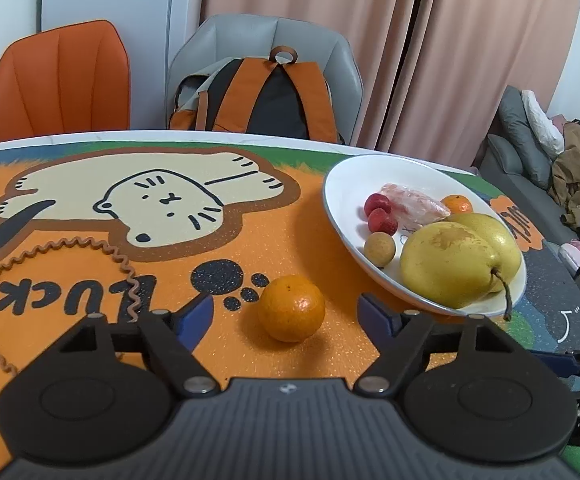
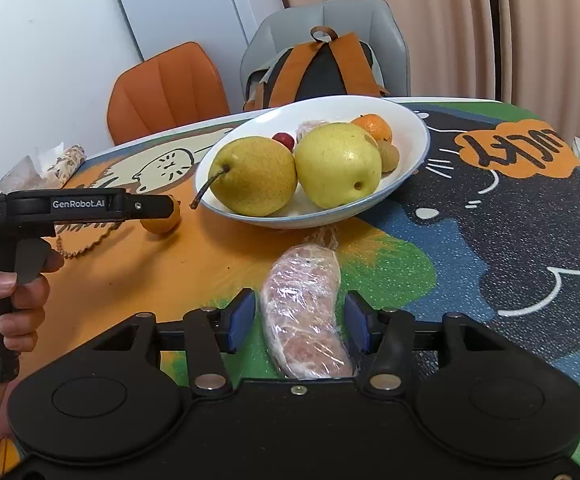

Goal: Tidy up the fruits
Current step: 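Grasp the plastic-wrapped item with the right tool while the left tool approaches the mandarin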

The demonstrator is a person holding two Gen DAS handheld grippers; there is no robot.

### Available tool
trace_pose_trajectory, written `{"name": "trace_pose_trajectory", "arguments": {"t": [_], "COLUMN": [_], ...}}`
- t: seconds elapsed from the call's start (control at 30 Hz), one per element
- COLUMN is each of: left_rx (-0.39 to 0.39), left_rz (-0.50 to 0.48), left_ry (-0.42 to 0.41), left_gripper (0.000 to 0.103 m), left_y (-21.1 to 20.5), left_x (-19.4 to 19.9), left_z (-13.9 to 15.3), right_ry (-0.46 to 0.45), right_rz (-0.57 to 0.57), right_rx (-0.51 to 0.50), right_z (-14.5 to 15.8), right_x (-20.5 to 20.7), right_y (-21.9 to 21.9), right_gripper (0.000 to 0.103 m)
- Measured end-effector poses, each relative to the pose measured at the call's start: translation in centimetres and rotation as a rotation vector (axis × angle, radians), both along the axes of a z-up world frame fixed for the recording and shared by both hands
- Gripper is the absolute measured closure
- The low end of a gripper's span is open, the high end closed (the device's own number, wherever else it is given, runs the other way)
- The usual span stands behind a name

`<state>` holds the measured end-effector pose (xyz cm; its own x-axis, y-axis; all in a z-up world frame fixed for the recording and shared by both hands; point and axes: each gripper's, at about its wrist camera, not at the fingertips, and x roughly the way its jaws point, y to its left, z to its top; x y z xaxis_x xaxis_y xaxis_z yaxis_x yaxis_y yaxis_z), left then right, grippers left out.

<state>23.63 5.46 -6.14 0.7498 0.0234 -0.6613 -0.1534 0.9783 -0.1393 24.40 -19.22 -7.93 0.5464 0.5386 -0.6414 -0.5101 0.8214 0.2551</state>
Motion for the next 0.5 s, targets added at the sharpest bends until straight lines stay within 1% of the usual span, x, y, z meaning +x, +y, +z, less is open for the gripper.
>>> {"name": "trace_pose_trajectory", "arguments": {"t": [0.07,0.17,0.3,0.37,0.4,0.43,0.47,0.5], "left_rx": [0.000,-0.006,-0.017,-0.010,-0.009,-0.011,-0.023,-0.030], "left_rz": [0.001,0.006,0.014,0.017,0.015,0.012,0.006,0.006], "left_ry": [0.004,0.008,0.018,0.006,0.005,0.004,0.005,0.009], "left_gripper": [0.027,0.032,0.044,0.048,0.054,0.063,0.065,0.065], "left_y": [0.0,0.1,0.1,0.0,0.0,0.0,0.0,0.0], "left_x": [0.3,0.7,1.0,0.9,0.8,0.8,0.7,0.6], "left_z": [-0.3,-0.6,-1.3,-1.3,-1.4,-1.3,-1.3,-1.2], "right_ry": [-0.009,-0.025,-0.034,-0.034,-0.037,-0.041,-0.046,-0.042], "right_rz": [0.010,0.017,0.026,0.026,0.024,0.019,0.009,0.007], "right_rx": [-0.009,-0.031,-0.040,-0.043,-0.048,-0.056,-0.068,-0.066], "right_z": [0.0,0.0,0.0,0.0,0.0,0.0,0.1,0.1], "right_x": [0.0,0.0,-0.1,-0.1,-0.1,-0.1,-0.1,-0.1], "right_y": [0.4,0.9,1.0,1.0,1.0,1.0,1.0,0.9], "right_gripper": [0.049,0.049,0.049,0.049,0.052,0.054,0.060,0.061]}}
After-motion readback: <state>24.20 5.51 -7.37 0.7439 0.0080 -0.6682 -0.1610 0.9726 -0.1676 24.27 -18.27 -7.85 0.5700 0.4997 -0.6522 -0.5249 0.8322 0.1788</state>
